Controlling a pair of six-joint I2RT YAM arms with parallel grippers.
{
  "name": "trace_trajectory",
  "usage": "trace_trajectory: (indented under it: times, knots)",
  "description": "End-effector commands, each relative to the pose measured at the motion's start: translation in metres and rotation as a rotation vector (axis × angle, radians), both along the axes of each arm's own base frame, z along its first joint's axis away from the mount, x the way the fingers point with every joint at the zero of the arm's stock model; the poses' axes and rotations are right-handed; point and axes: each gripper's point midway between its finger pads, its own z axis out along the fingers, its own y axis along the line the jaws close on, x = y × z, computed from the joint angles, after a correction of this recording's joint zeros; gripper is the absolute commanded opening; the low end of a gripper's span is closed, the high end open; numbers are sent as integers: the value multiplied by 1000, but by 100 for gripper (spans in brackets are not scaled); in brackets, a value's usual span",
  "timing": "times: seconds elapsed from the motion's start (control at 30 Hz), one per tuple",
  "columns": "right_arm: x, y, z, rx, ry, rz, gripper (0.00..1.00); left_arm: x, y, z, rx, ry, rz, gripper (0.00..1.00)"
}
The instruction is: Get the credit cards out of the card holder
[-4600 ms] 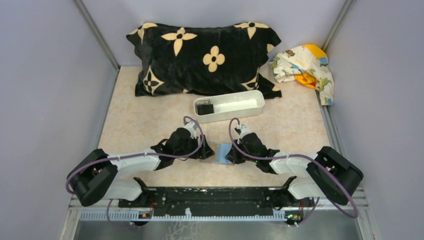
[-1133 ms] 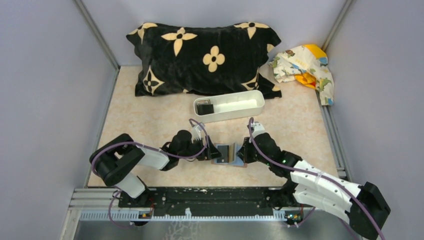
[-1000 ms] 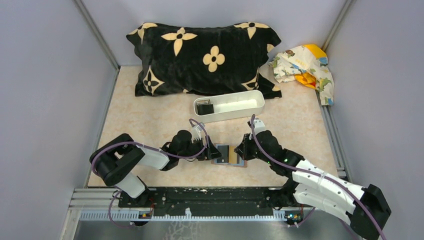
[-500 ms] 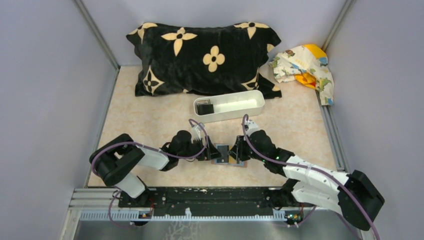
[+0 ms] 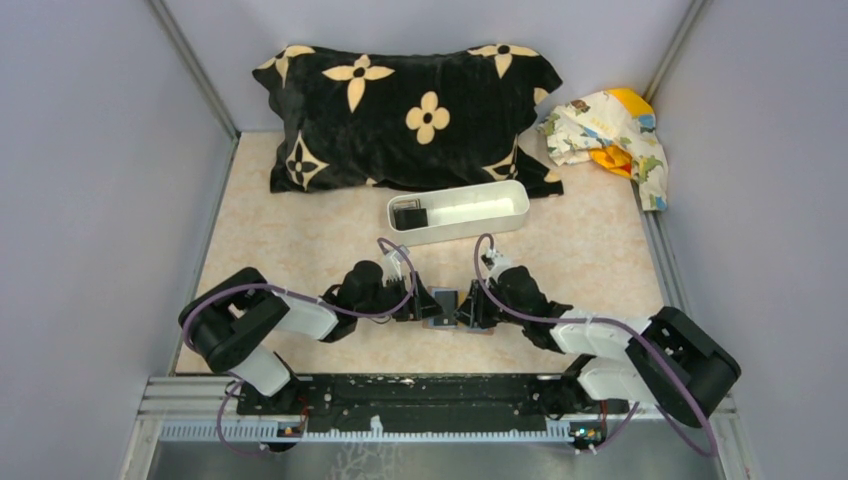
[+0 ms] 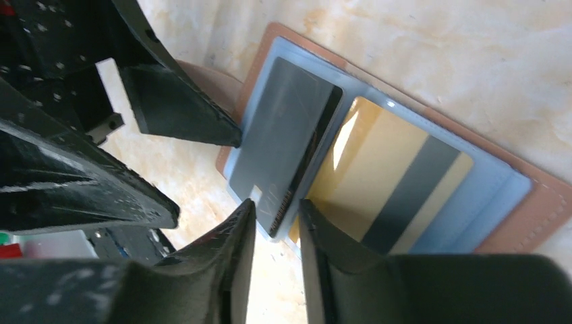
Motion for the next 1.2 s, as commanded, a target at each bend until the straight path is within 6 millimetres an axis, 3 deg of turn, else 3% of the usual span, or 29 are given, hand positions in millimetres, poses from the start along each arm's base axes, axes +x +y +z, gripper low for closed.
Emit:
trace_trajectory:
  times: [0.0, 0.13, 0.5, 0.8, 1.17]
  knots:
    - [11, 18, 24, 119, -81, 23, 34, -2, -1, 4, -9, -15, -14, 76]
    - [12, 17, 20, 130, -79, 25, 39, -4, -1, 3, -6, -8, -18, 75]
    - [9, 20, 5, 169, -47, 43, 39, -2, 0, 3, 7, -3, -10, 75]
    - [5, 29, 23, 260, -57, 71, 20, -2, 0, 0, 15, 4, -5, 75]
    - [4, 23, 37, 244, -82, 57, 0, -2, -4, 1, 1, 20, -11, 75]
